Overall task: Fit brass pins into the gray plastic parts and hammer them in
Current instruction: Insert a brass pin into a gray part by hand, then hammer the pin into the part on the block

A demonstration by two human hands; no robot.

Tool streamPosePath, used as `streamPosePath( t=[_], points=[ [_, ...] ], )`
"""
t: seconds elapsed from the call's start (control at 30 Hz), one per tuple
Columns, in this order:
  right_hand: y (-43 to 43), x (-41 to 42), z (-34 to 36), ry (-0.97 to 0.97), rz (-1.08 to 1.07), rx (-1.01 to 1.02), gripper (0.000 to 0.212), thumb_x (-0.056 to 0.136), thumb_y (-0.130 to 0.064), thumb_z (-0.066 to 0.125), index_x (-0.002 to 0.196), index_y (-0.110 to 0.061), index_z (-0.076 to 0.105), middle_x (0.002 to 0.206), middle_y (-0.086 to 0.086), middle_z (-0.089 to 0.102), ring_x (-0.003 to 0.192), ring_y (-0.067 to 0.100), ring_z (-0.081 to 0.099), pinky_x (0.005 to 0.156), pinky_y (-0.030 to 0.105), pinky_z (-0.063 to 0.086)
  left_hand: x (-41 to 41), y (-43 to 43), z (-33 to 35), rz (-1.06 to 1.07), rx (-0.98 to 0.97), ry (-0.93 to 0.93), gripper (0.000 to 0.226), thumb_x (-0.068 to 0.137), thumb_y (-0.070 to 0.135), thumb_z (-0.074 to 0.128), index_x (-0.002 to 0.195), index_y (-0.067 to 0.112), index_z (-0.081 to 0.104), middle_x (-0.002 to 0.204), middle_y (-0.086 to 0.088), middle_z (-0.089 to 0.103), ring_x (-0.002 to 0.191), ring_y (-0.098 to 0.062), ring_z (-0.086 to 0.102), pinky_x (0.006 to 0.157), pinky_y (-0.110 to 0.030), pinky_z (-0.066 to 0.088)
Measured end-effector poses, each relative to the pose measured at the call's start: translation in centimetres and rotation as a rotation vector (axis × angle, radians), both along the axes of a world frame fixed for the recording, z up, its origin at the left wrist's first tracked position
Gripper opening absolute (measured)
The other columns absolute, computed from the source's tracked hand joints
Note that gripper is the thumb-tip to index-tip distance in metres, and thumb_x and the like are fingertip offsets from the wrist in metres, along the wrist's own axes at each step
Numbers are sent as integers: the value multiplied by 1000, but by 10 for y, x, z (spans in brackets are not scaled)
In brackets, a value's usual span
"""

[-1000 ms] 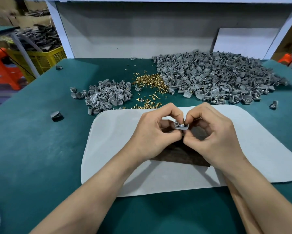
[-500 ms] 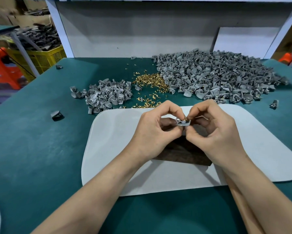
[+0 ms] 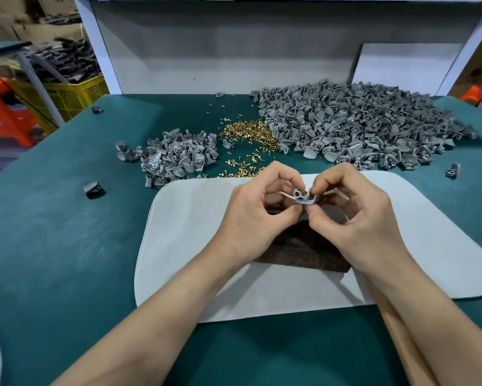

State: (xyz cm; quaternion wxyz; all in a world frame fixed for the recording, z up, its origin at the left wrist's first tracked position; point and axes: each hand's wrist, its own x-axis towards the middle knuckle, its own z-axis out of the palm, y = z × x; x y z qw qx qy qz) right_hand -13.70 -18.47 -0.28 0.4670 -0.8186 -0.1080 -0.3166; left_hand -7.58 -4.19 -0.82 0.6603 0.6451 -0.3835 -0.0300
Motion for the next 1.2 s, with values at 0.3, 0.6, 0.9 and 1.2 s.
streamPosePath(
  t=[0.3, 0.6, 0.9, 1.2],
  points=[
    [2, -1, 1, 36, 23, 56, 14, 72, -15, 62, 84, -17, 55, 80, -7, 57, 75, 18, 58, 69, 34, 50, -2, 0, 2, 38, 4, -65, 27, 79, -4, 64, 90, 20, 56, 79, 7, 61, 76, -8, 60, 76, -18, 48],
    [2, -6, 3, 44, 41, 116, 12, 79, -12, 65, 84, -19, 56, 77, -10, 60, 69, 4, 59, 67, 12, 45, -3, 0, 5, 66, -15, -58, 30, 76, -2, 58, 92, 24, 57, 82, 10, 59, 74, -10, 60, 71, -17, 45],
    [2, -3, 1, 9, 29, 146, 15, 77, -25, 68, 84, -27, 54, 82, -6, 62, 75, 8, 62, 72, 16, 49, -4, 1, 4, 93, -19, -44, 19, 83, 10, 59, 96, 23, 62, 83, 16, 62, 78, -6, 64, 76, -20, 49],
    [-63, 3, -9, 664, -591, -134, 19, 83, -30, 68, 77, -13, 61, 70, 5, 63, 68, 27, 59, 60, 28, 42, 4, 1, -4, 123, 225, -45, 20, 78, 6, 71, 88, 21, 63, 87, 9, 69, 90, -2, 64, 89, -20, 48]
  ],
)
